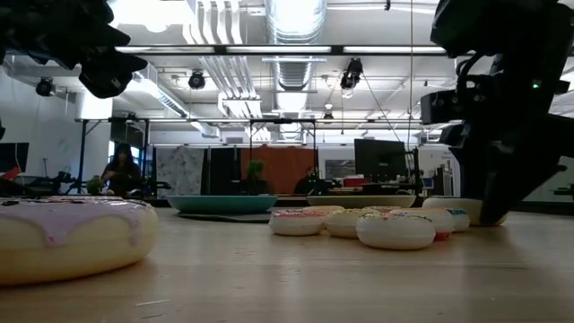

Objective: Pick & Place donuts
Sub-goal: Put the large black donut on the brown plate

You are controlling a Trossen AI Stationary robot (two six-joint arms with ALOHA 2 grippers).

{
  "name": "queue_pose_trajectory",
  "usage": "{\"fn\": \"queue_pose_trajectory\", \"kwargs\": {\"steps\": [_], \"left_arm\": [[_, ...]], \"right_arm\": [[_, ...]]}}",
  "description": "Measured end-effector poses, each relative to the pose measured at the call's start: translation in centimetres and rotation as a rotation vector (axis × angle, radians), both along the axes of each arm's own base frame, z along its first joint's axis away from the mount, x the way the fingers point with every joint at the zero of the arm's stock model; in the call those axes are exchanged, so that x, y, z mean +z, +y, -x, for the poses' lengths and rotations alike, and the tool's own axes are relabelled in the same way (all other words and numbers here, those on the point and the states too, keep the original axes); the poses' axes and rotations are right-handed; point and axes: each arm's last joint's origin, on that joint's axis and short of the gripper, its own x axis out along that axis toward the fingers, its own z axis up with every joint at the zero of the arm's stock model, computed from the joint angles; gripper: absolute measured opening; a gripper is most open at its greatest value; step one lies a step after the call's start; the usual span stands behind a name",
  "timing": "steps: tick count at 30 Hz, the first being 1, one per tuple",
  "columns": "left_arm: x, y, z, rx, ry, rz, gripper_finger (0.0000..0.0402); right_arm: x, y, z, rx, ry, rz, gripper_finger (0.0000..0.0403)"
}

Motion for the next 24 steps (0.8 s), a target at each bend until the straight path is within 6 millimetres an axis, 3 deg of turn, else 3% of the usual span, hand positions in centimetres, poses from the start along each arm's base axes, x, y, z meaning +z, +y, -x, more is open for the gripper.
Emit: {"fn": "queue_pose_trajectory", "kwargs": {"steps": [6,17,24], "left_arm": [[0.01,0.00,0.00,0.000,-0.001,0.000,0.0160],[0.01,0.01,0.00,0.002,-0.001,0.002,0.0160],[-0.06,0.01,0.02,0.003,0.007,0.002,0.0160]], "right_arm": [[0.10,-0.11,0.01,-0.001,-0.011,0.033,0.0165],[0.49,-0.24,0.10,0.010,-0.032,0.068,0.0048],[0.85,-0.35,0.13,0.003,-0.057,0.096,0.0022]]}}
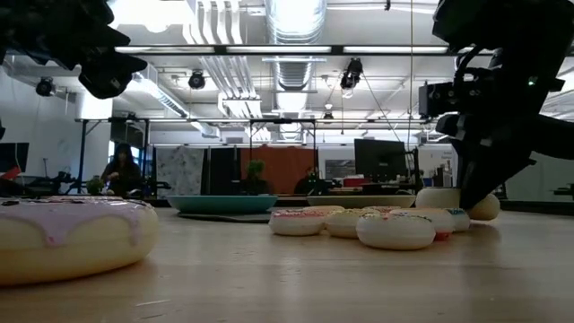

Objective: Pick & Place donuts
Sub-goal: Put the large black donut on the brown plate

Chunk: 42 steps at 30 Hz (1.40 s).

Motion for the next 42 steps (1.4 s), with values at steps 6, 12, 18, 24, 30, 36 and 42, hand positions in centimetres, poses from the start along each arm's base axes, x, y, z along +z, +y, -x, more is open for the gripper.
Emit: {"fn": "queue_pose_trajectory", "kwargs": {"steps": [6,12,18,24,30,36,42], "left_arm": [[0.0,0.0,0.0,0.000,0.001,0.000,0.0160],[0.0,0.0,0.0,0.000,0.001,-0.002,0.0160],[0.0,0.0,0.0,-0.001,0.001,-0.002,0.0160],[0.0,0.0,0.0,-0.001,0.001,-0.002,0.0160],[0.0,0.0,0.0,-0.001,-0.002,-0.002,0.0160],[0.0,0.0,0.0,0.000,-0.002,-0.002,0.0160],[0.0,0.0,0.0,0.000,-0.003,-0.003,0.0160]], "right_arm": [[1.3,-0.2,0.2,-0.003,-0.066,0.027,0.0020],[3.7,-1.3,0.5,0.006,-0.170,0.085,0.0020],[5.5,-3.9,-0.1,0.017,-0.247,0.147,0.0019],[6.7,-7.8,-1.4,0.004,-0.261,0.225,0.0019],[6.9,-12.2,-3.3,0.005,-0.248,0.205,0.0022],[5.9,-16.3,-5.0,-0.012,-0.204,0.165,0.0024],[4.0,-19.4,-6.4,-0.038,-0.126,0.142,0.0024]]}}
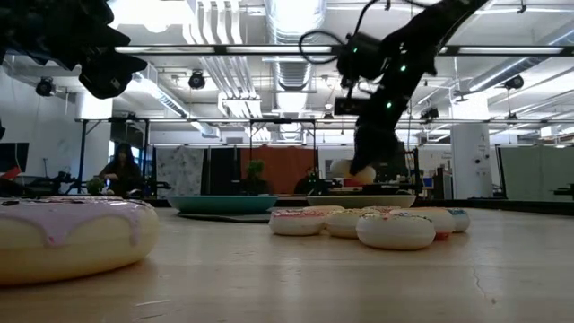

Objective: Pick & Place donuts
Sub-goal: Put the large black donut on the brown plate

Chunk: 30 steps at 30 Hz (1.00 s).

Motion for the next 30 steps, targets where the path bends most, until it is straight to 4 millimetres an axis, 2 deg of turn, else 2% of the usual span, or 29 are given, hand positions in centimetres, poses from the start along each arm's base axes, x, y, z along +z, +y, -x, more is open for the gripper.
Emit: {"fn": "queue_pose_trajectory", "kwargs": {"steps": [7,12,20,30], "left_arm": [[0.0,0.0,0.0,0.004,0.000,0.001,0.0160],[0.0,0.0,0.0,0.005,0.000,0.001,0.0160],[0.0,0.0,0.0,0.008,-0.001,0.002,0.0160],[0.1,0.0,0.0,0.007,-0.006,0.002,0.0160]], "right_arm": [[-2.1,-2.4,-0.7,-0.061,0.060,-0.032,0.0024],[-2.2,-3.0,-0.8,-0.084,0.042,-0.056,0.0024],[-1.7,-4.1,0.1,-0.139,0.012,-0.082,0.0024],[-1.8,-4.5,0.4,-0.166,0.005,-0.099,0.0025]]}}
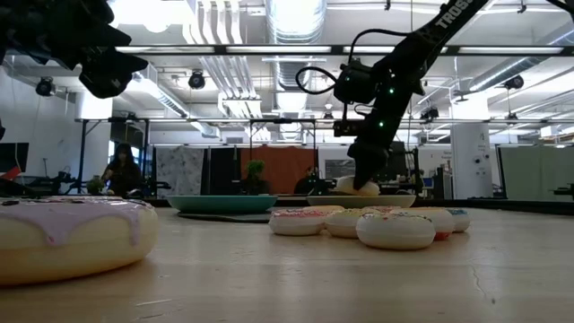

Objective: Pick & Place donuts
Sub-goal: Put the large black donut on the brown plate

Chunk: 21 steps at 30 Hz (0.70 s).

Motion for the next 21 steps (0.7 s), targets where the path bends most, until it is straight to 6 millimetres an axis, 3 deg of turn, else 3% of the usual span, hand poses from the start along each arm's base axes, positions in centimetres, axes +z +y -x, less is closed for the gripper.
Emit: {"fn": "queue_pose_trajectory", "kwargs": {"steps": [12,21], "left_arm": [[0.00,0.00,0.00,0.001,0.000,0.003,0.0160],[0.00,0.00,0.00,0.001,0.000,0.004,0.0160]], "right_arm": [[-0.05,-0.19,0.16,-0.013,-0.008,-0.020,0.0027],[-0.07,-0.18,0.16,-0.013,-0.008,-0.020,0.0085]]}}
